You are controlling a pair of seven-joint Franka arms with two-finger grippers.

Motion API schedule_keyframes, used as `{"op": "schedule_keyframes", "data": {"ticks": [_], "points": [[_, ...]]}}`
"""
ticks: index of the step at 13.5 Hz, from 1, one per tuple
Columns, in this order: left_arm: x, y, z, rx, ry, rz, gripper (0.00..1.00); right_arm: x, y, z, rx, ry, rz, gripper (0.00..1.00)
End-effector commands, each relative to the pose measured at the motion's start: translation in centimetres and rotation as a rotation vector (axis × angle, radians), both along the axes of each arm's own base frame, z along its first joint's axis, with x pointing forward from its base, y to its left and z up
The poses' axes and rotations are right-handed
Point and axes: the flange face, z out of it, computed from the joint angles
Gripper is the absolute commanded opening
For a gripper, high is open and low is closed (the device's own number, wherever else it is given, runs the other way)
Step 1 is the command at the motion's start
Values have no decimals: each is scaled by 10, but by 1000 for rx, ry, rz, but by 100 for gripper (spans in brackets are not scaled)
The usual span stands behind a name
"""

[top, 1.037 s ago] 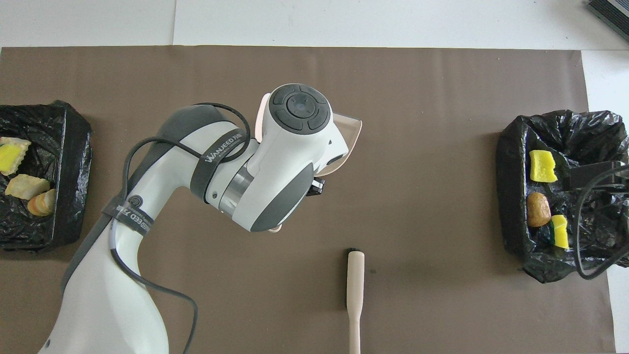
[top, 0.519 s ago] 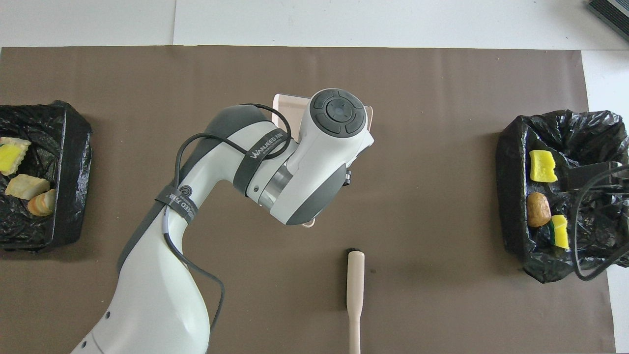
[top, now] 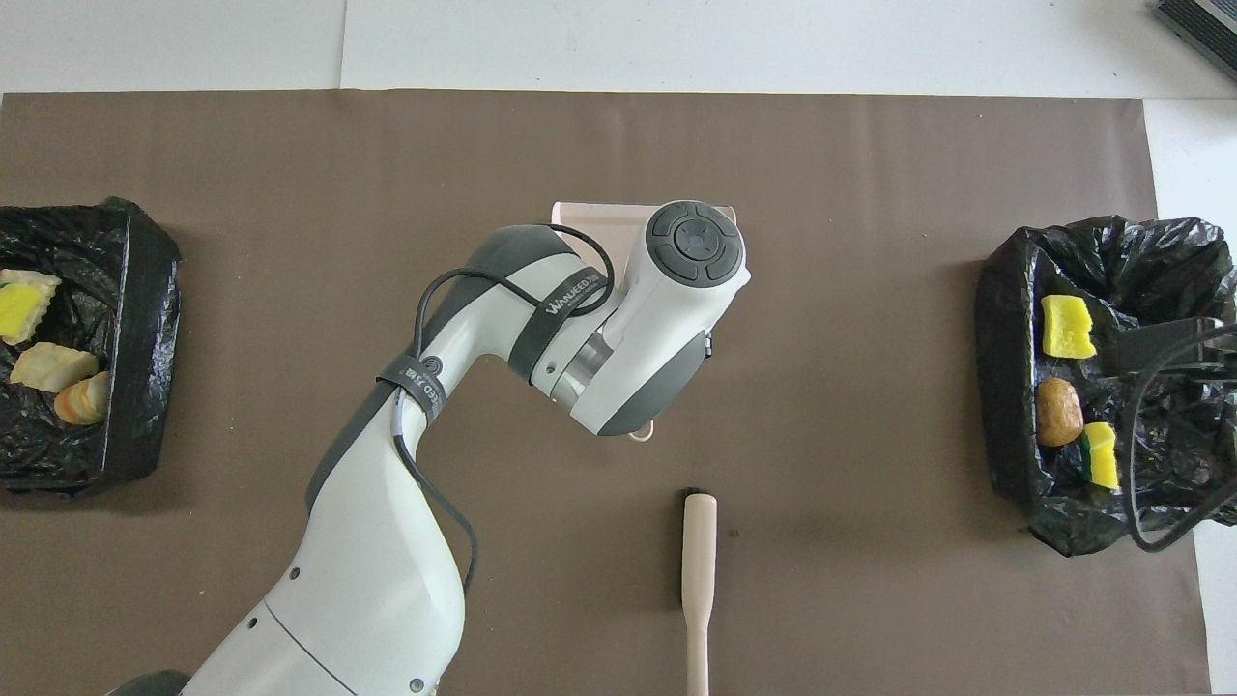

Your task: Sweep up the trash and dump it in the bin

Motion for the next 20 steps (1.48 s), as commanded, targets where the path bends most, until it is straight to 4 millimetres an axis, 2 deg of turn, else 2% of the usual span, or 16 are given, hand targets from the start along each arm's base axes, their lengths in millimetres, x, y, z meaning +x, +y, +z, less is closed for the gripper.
{"op": "schedule_keyframes", "data": {"ticks": [1,2,4,5,6,7,8,10,11,12,15,16,17,18,20], "points": [[-3,-7,1,-47,16,30,0,-2,-1,4,-6,6,11,100],[-7,-6,-2,-45,41,36,0,-2,-1,4,-6,6,11,100],[-6,-3,-5,-48,43,42,6,-2,-1,4,-6,6,11,100],[-9,-1,-13,-35,56,41,22,-2,-1,4,-4,6,12,100],[-8,3,-13,-31,58,41,47,-2,-1,4,-6,6,11,100],[-5,6,-11,-31,60,48,62,-2,-1,4,-6,6,11,100],[-4,8,-11,-24,53,41,68,-2,-1,4,-6,6,11,100],[6,17,-10,30,-9,9,95,-2,-1,4,-6,6,11,100],[11,24,3,54,-56,-33,100,-2,-1,4,-6,6,11,100],[10,33,21,68,-79,-102,100,-2,-1,4,-6,6,11,100],[33,111,86,39,-124,-149,100,-2,-1,4,-6,6,11,100],[40,134,100,40,-131,-131,100,-2,-1,4,-6,6,11,100],[42,154,119,34,-149,-123,100,-2,-1,4,-4,6,12,100],[47,182,135,30,-163,-136,100,-2,-1,4,-6,6,11,100],[40,233,173,-11,-179,-165,100,-2,-1,4,-6,6,11,100]]}}
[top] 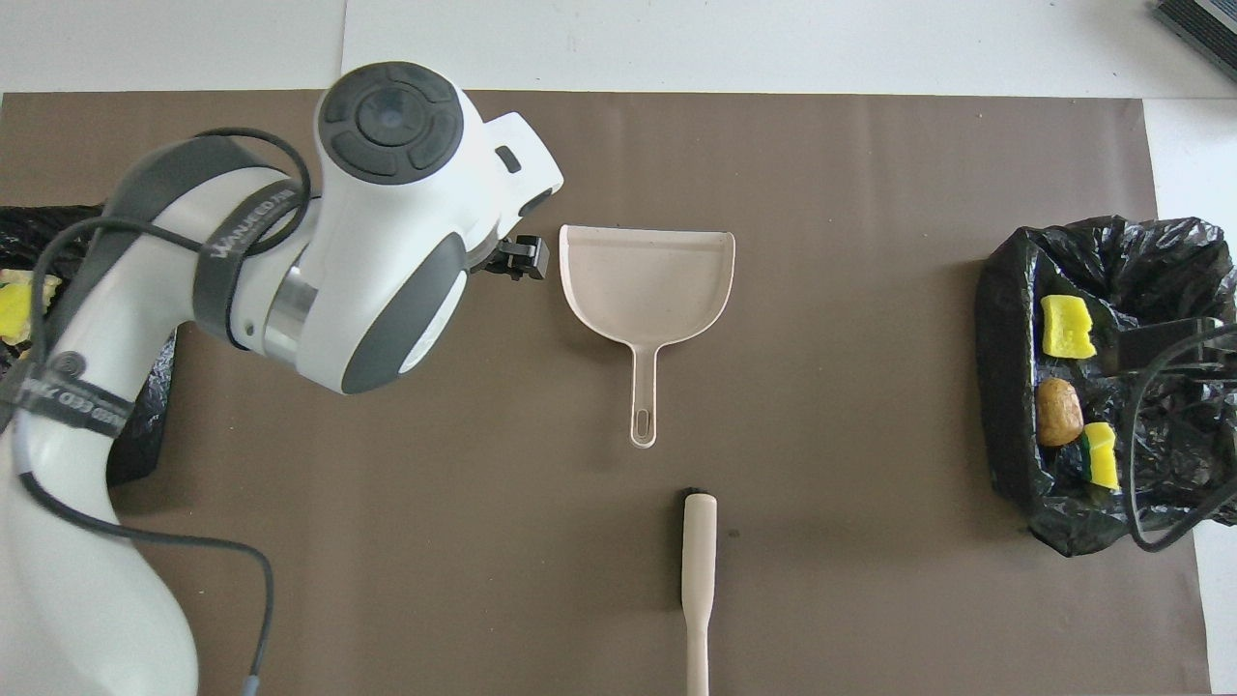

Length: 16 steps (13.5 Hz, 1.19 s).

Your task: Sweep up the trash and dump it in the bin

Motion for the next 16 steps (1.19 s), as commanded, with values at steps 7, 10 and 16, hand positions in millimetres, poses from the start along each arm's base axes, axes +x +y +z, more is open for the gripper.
{"op": "schedule_keyframes", "data": {"ticks": [7,10,16], "points": [[-67,180,136,-72,-1,-46,100,-2,-1,4,-6,6,11,100],[-76,224,156,-63,0,-37,100,-2,-1,4,-6,6,11,100],[-48,245,170,-74,0,-2,100,-2,-1,4,-6,6,11,100]]}}
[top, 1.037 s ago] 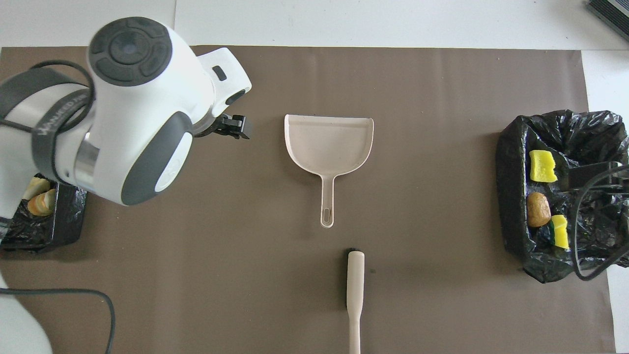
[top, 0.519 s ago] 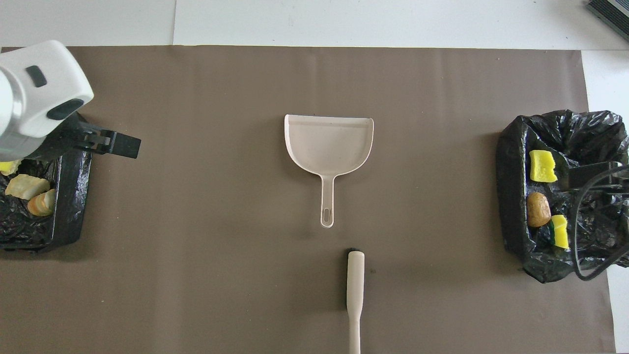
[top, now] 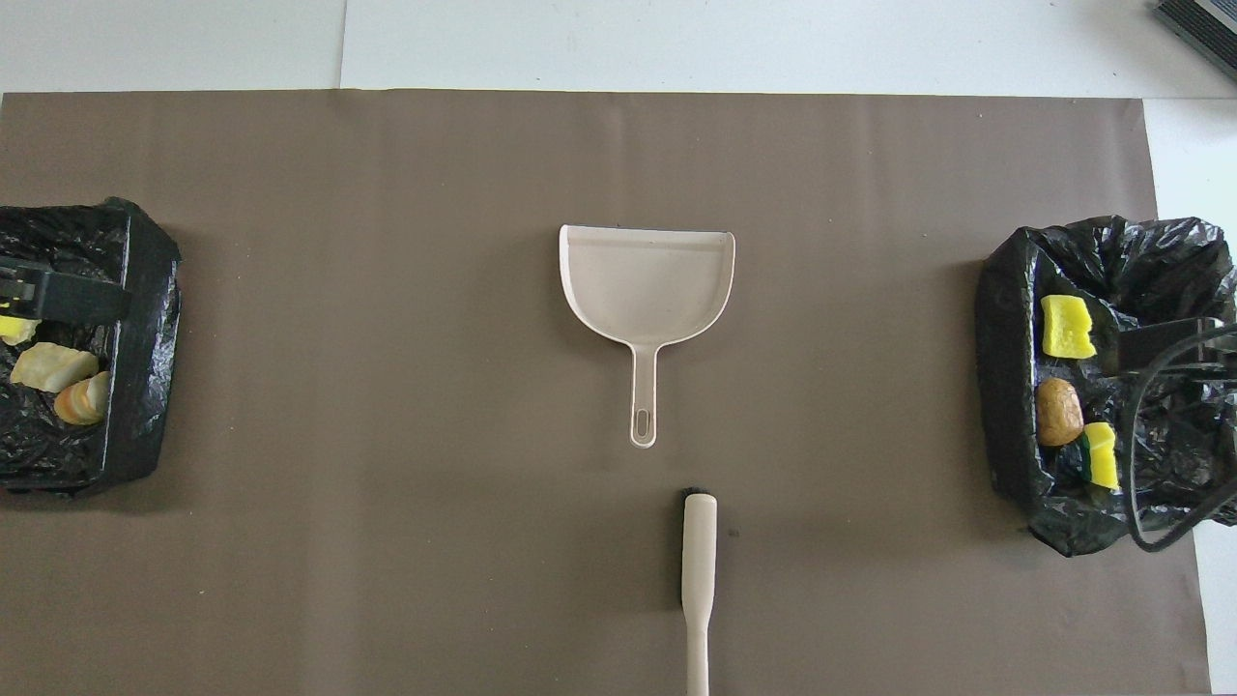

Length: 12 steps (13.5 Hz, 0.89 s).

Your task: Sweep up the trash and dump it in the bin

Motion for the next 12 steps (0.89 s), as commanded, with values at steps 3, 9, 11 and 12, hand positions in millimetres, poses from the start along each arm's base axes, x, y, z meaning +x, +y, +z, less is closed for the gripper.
{"op": "schedule_keyframes", "data": {"ticks": [3,9,11,12], "points": [[11,2,14,-21,31,-4,100,-2,-1,4,-4,6,12,100],[-3,12,9,-14,58,26,100,-2,-1,4,-6,6,11,100],[-10,13,4,-11,72,32,100,-2,-1,4,-6,6,11,100],[-14,13,2,-10,78,37,100,-2,-1,4,-6,6,11,100]]}}
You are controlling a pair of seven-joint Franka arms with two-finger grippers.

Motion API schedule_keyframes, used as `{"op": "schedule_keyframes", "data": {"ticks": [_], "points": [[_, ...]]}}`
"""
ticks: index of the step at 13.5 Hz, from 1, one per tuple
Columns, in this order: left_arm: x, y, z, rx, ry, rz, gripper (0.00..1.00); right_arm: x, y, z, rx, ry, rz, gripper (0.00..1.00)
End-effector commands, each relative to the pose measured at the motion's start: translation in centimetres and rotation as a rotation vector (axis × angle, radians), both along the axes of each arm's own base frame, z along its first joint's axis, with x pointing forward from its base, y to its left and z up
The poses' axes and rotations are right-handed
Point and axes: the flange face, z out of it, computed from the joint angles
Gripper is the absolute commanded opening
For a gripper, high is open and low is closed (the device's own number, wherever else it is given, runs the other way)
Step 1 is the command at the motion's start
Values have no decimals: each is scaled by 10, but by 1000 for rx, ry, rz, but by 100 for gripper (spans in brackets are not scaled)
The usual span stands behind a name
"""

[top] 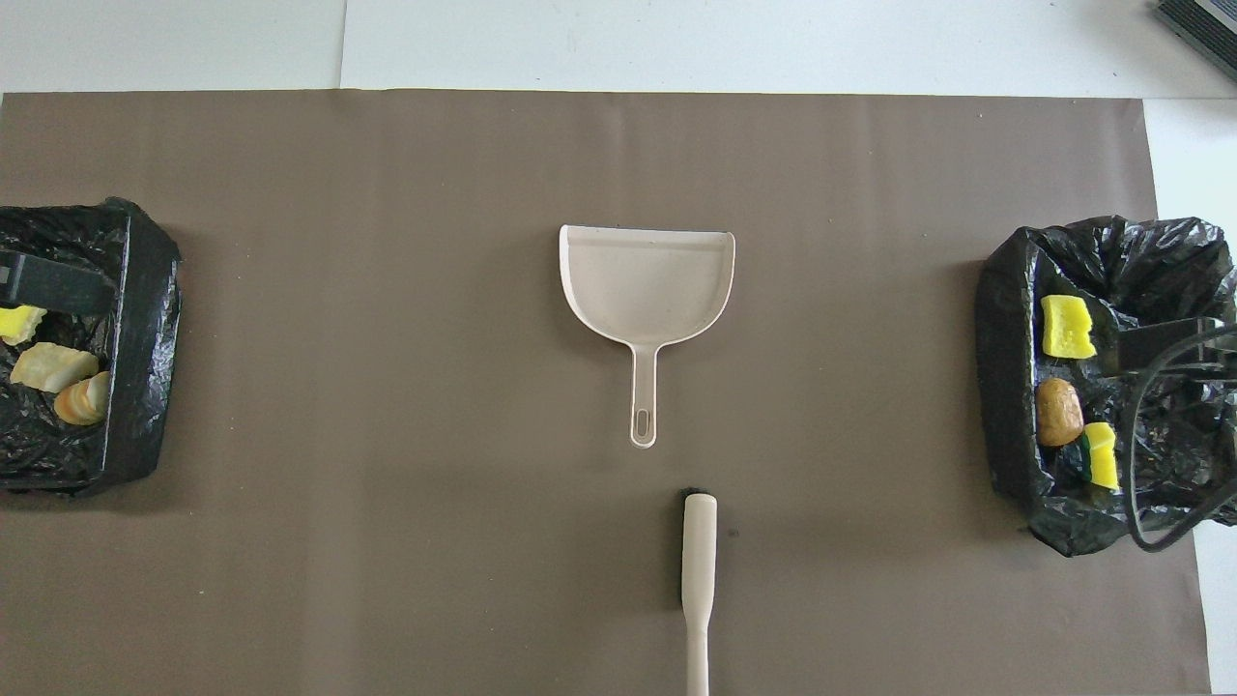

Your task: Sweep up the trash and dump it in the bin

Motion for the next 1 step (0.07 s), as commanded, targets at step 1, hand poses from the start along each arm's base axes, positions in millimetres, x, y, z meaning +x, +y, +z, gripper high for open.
{"op": "schedule_keyframes", "data": {"ticks": [1], "points": [[-21,2,-5,-9,24,14,100,-2,-1,3,-6,6,11,100]]}}
